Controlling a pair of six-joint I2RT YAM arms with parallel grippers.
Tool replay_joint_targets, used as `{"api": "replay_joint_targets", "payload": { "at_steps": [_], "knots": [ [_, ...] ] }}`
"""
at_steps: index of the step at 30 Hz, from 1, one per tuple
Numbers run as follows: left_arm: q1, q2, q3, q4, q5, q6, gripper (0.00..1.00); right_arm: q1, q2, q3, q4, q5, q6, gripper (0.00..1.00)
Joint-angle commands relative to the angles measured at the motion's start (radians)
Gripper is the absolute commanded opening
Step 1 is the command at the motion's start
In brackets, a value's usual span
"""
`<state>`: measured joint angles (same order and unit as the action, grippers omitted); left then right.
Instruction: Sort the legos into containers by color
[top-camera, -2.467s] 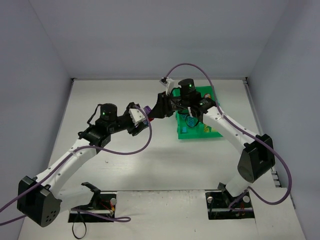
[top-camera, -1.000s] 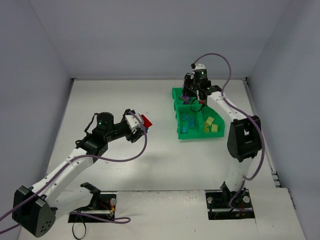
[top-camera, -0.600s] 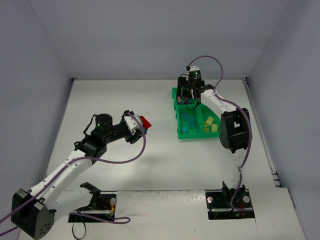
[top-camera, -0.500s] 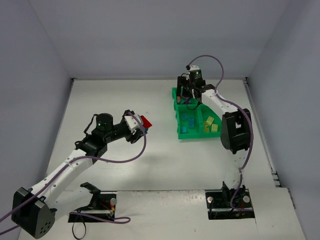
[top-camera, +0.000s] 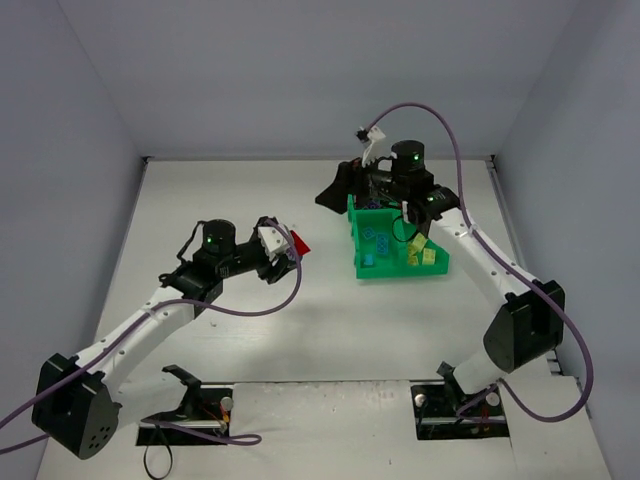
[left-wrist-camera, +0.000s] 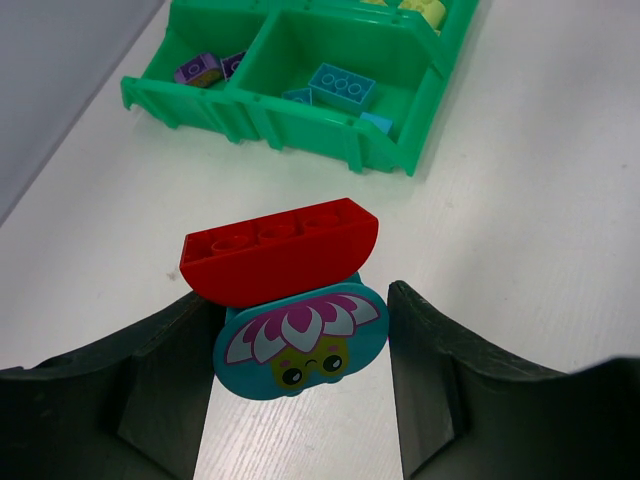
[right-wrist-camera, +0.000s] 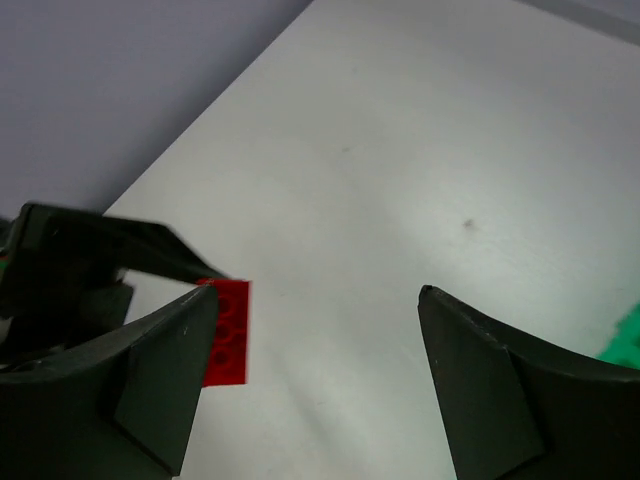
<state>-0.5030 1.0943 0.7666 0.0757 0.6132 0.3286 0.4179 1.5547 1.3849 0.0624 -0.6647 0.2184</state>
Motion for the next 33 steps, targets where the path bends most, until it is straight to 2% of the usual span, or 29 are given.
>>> {"api": "replay_joint_targets", "payload": {
  "at_steps": [1, 10, 28, 31, 33],
  "knots": [
    [0.001, -0.005, 0.082, 0.101, 0.045, 0.016, 0.0, 0.067, -0.025, -0.038, 0.047, -0.154, 0.006, 0.78],
    [0.001, 0.006, 0.102, 0.099, 0.049, 0.018, 0.0, 0.156, -0.021, -0.07, 0.047, -0.159, 0.015, 0.77],
    [0.001, -0.01, 0.103, 0.098, 0.049, 0.013, 0.0, 0.219, 0.016, -0.084, 0.033, -0.11, 0.024, 0.63],
    [0.0, -0.01, 0.105, 0.096, 0.051, 0.012, 0.0, 0.228, 0.022, -0.086, 0.031, -0.099, 0.022, 0.57],
    [0.001, -0.01, 0.106, 0.096, 0.051, 0.012, 0.0, 0.234, 0.025, -0.084, 0.031, -0.092, 0.021, 0.49]
  ]
}}
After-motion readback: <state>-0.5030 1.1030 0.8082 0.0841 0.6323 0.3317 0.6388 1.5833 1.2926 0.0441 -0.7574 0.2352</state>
